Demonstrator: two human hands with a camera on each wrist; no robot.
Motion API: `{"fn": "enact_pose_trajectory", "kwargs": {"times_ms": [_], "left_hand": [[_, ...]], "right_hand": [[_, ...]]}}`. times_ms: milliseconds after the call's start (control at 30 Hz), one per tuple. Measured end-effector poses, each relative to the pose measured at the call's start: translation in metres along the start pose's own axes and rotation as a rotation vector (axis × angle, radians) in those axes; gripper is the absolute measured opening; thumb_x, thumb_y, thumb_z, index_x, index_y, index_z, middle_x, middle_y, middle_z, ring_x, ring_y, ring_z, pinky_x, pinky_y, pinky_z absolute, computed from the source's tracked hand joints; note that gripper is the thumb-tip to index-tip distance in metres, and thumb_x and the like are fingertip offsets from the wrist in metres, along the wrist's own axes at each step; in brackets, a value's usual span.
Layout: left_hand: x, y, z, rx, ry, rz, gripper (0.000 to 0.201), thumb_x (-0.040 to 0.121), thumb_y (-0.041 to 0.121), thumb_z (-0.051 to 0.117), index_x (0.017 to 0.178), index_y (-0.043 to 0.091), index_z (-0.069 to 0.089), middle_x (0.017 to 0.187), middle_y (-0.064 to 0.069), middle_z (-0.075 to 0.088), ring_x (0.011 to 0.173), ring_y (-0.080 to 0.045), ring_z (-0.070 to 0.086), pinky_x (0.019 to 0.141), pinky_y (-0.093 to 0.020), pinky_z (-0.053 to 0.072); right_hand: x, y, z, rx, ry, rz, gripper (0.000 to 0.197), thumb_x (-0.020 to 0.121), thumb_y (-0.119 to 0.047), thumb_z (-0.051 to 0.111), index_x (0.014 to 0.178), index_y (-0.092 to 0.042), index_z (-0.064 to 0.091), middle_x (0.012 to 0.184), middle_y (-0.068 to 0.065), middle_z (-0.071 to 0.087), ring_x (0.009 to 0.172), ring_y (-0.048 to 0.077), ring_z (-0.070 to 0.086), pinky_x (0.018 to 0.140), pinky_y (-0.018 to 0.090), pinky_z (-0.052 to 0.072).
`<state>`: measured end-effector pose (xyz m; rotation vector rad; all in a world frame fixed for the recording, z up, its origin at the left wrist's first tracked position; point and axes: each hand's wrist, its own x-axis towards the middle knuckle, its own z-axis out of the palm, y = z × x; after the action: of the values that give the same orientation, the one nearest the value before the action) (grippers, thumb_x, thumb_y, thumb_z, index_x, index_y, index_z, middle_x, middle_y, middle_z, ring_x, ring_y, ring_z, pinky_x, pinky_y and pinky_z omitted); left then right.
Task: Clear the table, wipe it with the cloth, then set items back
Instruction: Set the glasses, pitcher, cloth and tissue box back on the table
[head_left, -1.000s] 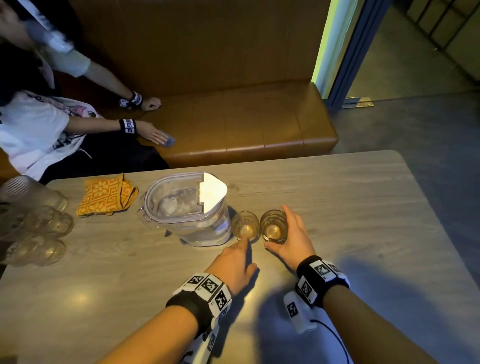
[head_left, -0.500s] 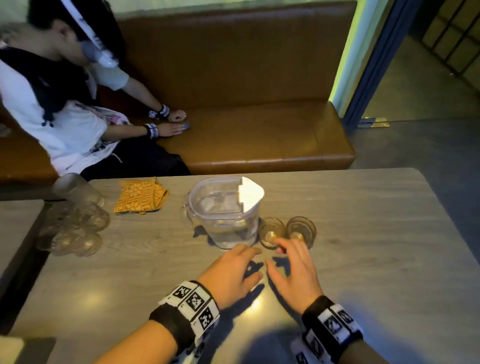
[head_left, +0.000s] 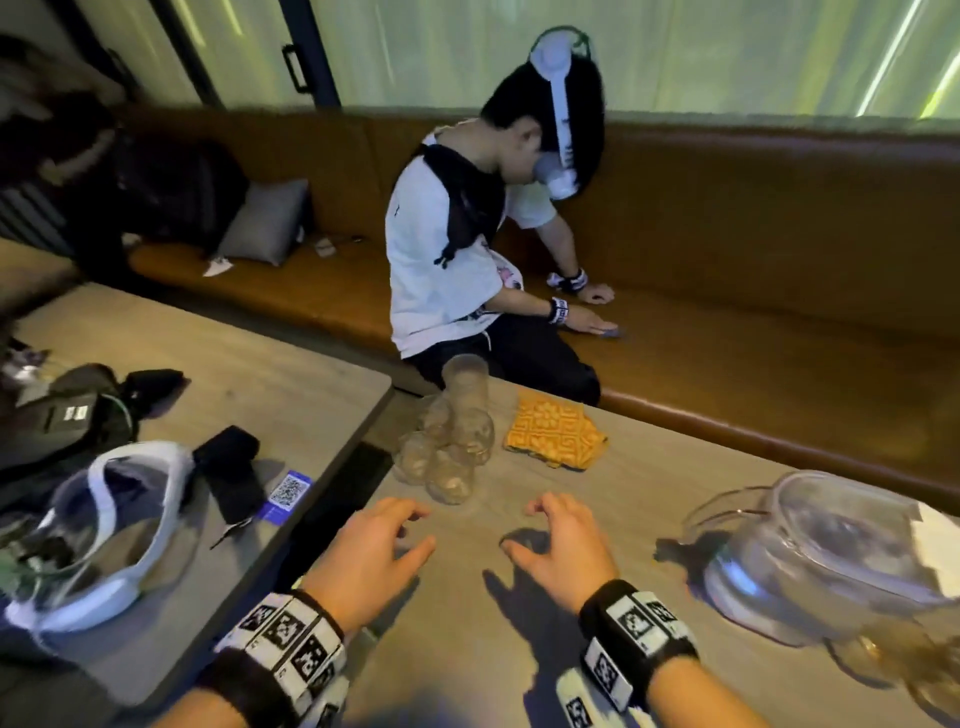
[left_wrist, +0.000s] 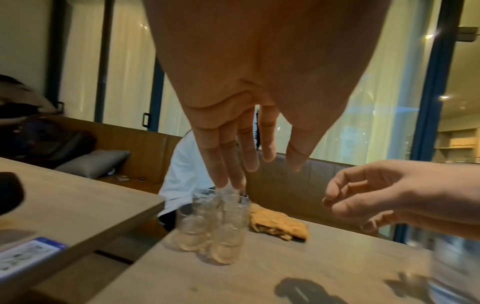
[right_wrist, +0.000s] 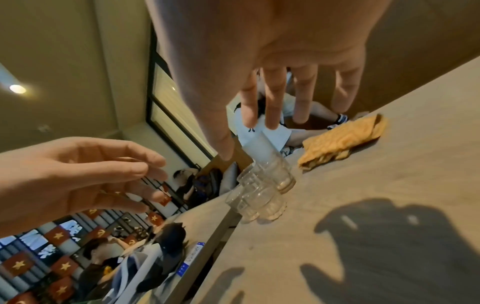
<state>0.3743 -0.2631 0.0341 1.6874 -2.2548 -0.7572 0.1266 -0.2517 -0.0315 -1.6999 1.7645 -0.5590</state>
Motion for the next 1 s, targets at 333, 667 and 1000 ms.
{"fn": "enact_pose_trajectory", "kwargs": {"times_ms": [333, 667, 1000], "left_hand": [[0.072, -0.118, -0.039, -0.064, -0.029, -0.068, 0.06, 0.089, 0.043, 0.062, 0.141, 0.028, 0.037, 0.132, 0.008, 0.047, 0.12, -0.012, 0.053, 0.1, -0.031, 0.045], [0.155, -0.121, 0.007, -0.095, -0.161, -0.083, 0.106, 0.075, 0.049, 0.076, 0.148, 0.034, 0.0, 0.148, -0.007, 0.03, 0.131, -0.026, 0.042, 0.103, -0.043, 0.044], [0.171, -0.117, 0.02, 0.012, -0.223, -0.139, 0.085, 0.073, 0.041, 0.08, 0.136, 0.016, 0.028, 0.13, -0.014, 0.046, 0.113, -0.033, 0.054, 0.09, -0.041, 0.045]], "right_hand": [[0.12, -0.082, 0.093, -0.231, 0.065, 0.463, 0.087, 0.059, -0.077, 0.069, 0.121, -0.026, 0.036, 0.137, 0.002, 0.048, 0.132, 0.028, 0.038, 0.105, 0.062, 0.03], [0.11, -0.093, 0.1, -0.194, 0.225, 0.417, 0.057, 0.069, -0.064, 0.068, 0.1, -0.027, 0.035, 0.102, -0.007, 0.059, 0.108, 0.022, 0.054, 0.107, 0.062, 0.027], [0.044, -0.091, 0.056, -0.029, 0.359, 0.4, 0.067, 0.054, -0.065, 0.069, 0.095, -0.032, 0.027, 0.094, -0.022, 0.042, 0.098, 0.01, 0.046, 0.113, 0.059, 0.009]]}}
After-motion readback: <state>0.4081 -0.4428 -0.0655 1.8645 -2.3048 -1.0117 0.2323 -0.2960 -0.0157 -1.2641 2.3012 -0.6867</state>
